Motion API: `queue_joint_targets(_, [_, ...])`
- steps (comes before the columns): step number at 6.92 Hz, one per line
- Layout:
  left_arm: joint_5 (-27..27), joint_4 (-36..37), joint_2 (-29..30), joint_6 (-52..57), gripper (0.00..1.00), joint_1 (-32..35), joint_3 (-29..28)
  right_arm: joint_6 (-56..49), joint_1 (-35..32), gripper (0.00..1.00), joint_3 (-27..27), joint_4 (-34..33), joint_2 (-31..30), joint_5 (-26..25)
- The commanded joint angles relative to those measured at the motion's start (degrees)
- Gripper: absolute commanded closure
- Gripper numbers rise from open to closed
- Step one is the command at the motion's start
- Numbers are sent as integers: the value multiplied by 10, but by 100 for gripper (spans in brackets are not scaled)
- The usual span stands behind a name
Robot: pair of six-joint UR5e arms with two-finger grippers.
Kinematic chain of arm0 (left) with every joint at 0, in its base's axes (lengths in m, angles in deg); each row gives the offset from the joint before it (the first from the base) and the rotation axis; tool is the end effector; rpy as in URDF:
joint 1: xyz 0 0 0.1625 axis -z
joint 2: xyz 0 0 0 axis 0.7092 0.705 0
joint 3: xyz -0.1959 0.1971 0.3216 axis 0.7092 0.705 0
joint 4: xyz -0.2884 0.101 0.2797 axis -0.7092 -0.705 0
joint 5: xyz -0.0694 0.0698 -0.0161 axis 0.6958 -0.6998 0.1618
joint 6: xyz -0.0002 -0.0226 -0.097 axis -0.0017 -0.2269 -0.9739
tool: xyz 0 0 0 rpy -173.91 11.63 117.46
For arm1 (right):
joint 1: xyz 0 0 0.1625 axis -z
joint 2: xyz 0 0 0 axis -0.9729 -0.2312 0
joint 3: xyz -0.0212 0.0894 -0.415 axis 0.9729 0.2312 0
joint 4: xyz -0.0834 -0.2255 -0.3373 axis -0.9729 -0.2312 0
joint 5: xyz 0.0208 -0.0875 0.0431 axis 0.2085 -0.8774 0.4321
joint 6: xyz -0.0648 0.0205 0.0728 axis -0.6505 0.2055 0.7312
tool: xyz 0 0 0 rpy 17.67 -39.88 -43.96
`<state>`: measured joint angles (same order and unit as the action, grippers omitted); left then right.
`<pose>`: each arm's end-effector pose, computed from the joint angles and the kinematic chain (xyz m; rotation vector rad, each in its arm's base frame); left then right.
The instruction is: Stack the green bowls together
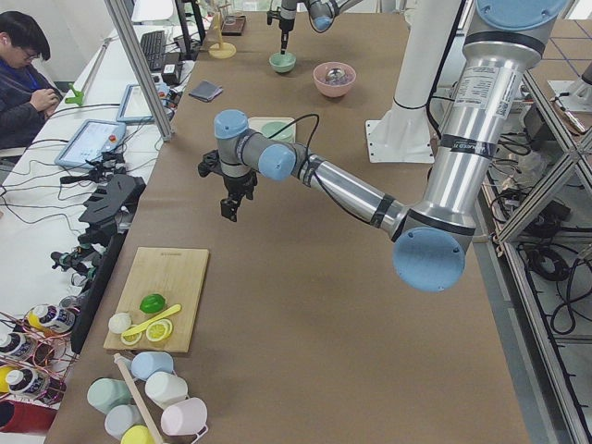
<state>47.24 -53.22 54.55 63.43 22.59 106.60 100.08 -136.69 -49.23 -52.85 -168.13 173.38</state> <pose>0.1509 -0.5595 0.4284 0.2290 0.7455 0.3586 -0.1856 -0.4917 0.5920 0.1845 -0.7372 0.0298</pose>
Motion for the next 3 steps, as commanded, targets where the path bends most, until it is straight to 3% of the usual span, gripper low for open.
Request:
queue_joint_targets(1, [0, 0, 0, -1, 2, 0, 0, 0, 6, 51, 3, 0, 0, 0])
queue_joint_targets(2, [0, 0, 0, -1, 1, 0, -1, 0, 7, 54, 6, 0, 0, -2])
queue_joint_targets(3, [0, 0, 0, -1, 2, 0, -1, 1, 9, 63, 6, 0, 0, -7])
